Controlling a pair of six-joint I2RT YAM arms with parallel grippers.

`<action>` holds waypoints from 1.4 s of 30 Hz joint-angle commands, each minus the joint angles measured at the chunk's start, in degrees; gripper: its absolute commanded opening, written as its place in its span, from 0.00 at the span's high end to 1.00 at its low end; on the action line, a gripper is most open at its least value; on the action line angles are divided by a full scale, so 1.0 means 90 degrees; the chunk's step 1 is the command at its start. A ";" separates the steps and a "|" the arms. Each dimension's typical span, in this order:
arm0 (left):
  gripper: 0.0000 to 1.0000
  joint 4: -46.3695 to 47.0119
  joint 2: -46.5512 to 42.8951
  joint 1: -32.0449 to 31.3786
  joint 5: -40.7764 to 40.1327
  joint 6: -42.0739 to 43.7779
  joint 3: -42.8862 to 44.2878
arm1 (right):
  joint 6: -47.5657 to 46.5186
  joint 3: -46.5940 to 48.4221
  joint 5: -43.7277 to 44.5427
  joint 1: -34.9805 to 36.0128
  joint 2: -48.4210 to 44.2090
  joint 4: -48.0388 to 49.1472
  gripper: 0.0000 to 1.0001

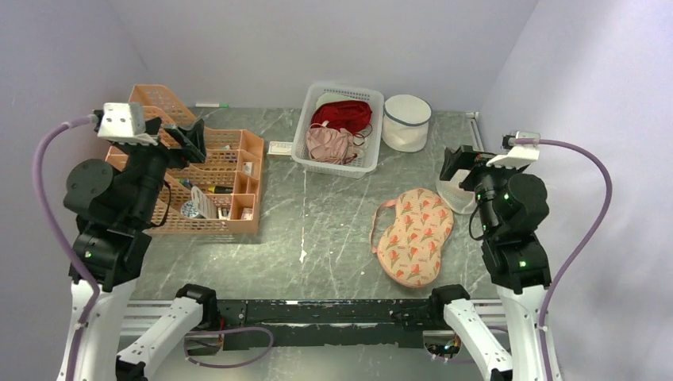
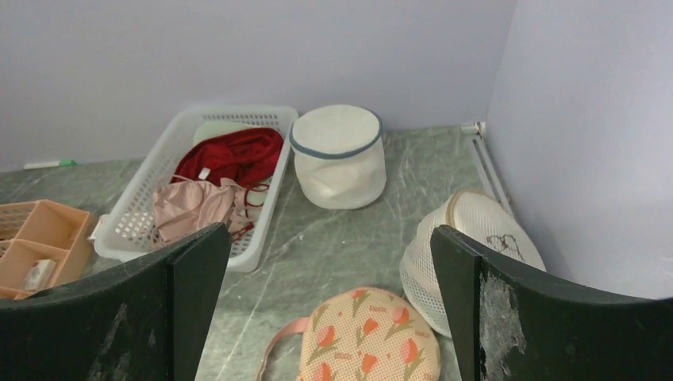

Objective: Unzip the laundry bag and remove the bra

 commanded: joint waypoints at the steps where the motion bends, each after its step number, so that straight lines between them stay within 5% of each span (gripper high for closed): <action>1: 0.06 0.0702 0.0185 0.0032 0.0348 -0.0064 -0.0428 | 0.0346 -0.0258 0.0147 -0.0140 0.0178 0.0237 0.00; 21: 0.06 0.3076 0.0867 -0.0241 0.1820 -0.0165 -0.2613 | 0.1402 -0.1693 -0.0862 -0.0606 0.1452 0.2205 0.00; 31: 0.06 0.3753 0.1060 -0.0314 0.2545 -0.0258 -0.2775 | 0.2550 -0.1242 -0.0973 -0.0679 0.3678 0.3695 0.00; 42: 0.06 0.4062 0.1166 -0.0340 0.2826 -0.0351 -0.2839 | 0.4042 0.0624 -0.0824 -0.1002 0.6592 0.4066 0.00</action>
